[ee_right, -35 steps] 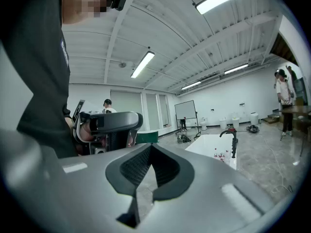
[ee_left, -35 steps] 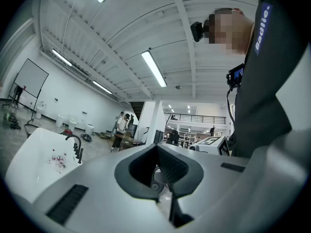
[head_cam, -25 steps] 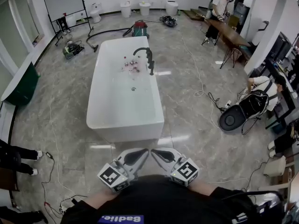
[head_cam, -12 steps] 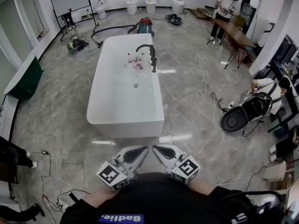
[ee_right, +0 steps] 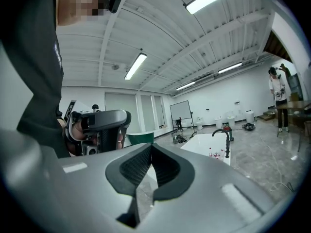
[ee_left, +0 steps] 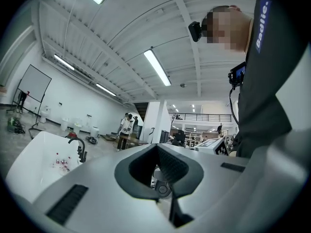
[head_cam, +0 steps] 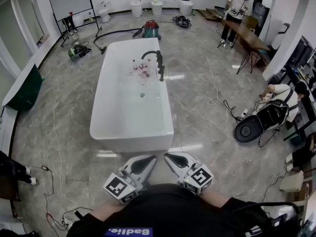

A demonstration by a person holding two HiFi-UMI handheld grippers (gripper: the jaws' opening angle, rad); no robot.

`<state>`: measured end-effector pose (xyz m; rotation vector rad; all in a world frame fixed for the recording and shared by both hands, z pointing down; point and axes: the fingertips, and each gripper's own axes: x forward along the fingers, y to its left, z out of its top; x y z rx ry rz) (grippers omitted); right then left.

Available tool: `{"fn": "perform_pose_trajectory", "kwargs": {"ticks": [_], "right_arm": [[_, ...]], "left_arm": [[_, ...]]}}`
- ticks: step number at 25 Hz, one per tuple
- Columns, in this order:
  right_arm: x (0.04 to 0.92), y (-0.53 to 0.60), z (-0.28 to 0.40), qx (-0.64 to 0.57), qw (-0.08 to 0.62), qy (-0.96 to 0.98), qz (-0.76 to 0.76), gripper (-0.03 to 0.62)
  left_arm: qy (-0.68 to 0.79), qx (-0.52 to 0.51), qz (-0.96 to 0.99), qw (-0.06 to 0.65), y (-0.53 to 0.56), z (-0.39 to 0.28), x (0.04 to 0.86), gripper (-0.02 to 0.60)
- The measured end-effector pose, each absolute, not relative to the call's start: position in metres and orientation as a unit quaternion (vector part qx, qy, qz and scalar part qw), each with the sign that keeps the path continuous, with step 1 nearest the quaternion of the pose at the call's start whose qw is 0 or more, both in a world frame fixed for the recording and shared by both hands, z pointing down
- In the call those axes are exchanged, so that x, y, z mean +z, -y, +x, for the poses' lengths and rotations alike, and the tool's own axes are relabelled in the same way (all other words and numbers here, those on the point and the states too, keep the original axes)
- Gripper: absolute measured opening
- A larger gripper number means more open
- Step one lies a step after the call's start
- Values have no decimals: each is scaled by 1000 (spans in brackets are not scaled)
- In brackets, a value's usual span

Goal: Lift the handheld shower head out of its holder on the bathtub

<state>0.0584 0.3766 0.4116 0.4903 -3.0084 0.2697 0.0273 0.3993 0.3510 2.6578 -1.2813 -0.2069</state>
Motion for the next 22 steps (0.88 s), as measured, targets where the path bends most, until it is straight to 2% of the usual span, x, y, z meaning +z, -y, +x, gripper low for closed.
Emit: {"fn": "perform_pose_trajectory", "kwargs": {"ticks": [5,13,22], "right_arm": [[423,-317,32,91,56,976,188,3],[434,-208,-56,107,78,964,229,3],[432,-123,-128,116,92,949,277,2]], "left_arm": [[404,-73,906,103,-332,-2,362,5],[391,-85,910,111,-208,-105,366,5],[353,-77,926,106,-127,-185,364,5]]}}
